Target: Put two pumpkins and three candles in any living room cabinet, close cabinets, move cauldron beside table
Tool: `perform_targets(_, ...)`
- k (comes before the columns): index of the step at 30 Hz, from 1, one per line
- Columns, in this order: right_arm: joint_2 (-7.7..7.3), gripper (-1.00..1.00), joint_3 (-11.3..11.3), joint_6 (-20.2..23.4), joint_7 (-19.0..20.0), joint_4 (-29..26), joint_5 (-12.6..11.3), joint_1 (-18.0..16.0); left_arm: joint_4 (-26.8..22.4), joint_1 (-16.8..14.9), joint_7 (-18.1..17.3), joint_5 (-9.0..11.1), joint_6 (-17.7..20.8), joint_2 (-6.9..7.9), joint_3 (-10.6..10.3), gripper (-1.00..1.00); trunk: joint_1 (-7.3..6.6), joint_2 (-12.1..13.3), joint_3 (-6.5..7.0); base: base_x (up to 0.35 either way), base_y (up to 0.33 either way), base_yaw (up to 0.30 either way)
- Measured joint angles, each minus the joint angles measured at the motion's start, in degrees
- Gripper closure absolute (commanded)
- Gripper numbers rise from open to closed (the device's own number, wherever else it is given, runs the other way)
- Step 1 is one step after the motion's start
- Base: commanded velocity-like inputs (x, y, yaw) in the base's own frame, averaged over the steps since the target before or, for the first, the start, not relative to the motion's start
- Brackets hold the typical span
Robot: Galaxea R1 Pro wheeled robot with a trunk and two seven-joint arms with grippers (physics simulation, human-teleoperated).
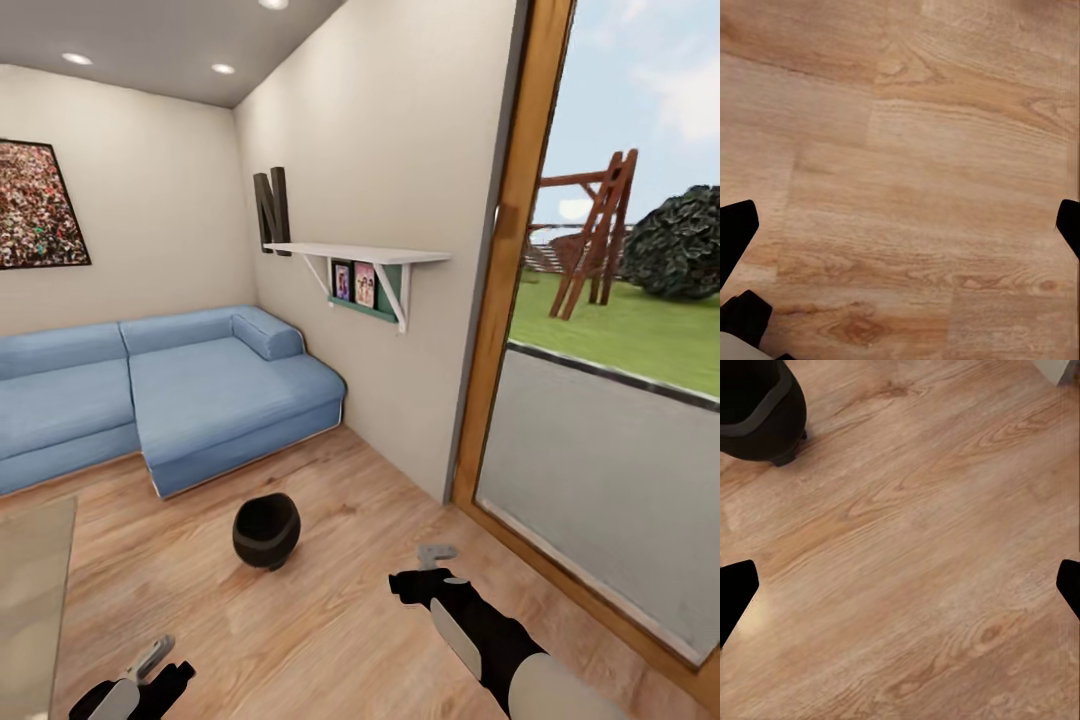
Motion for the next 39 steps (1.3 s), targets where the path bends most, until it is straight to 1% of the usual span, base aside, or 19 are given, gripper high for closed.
perform_targets(7, 0.09, -1.00, 0.00, 0.12, 0.00, -0.01, 0.11, 0.00, 0.00, 0.00, 0.00, 0.00, 0.00, 0.00, 0.00, -1.00, 0.00, 0.00, 0.00, 0.341, -0.112, 0.270)
perform_targets(16, -0.06, -1.00, 0.01, 0.11, 0.00, -0.04, -0.06, 0.00, -0.01, 0.00, 0.01, -0.05, 0.01, 0.00, 0.01, -1.00, 0.00, 0.00, -0.02, 0.341, -0.013, 0.248)
perform_targets(39, -0.13, -1.00, 0.00, 0.22, 0.07, 0.01, 0.26, 0.01, 0.01, -0.01, 0.01, 0.02, 0.00, -0.01, 0.00, -1.00, 0.00, 0.00, -0.13, 0.339, 0.000, 0.011)
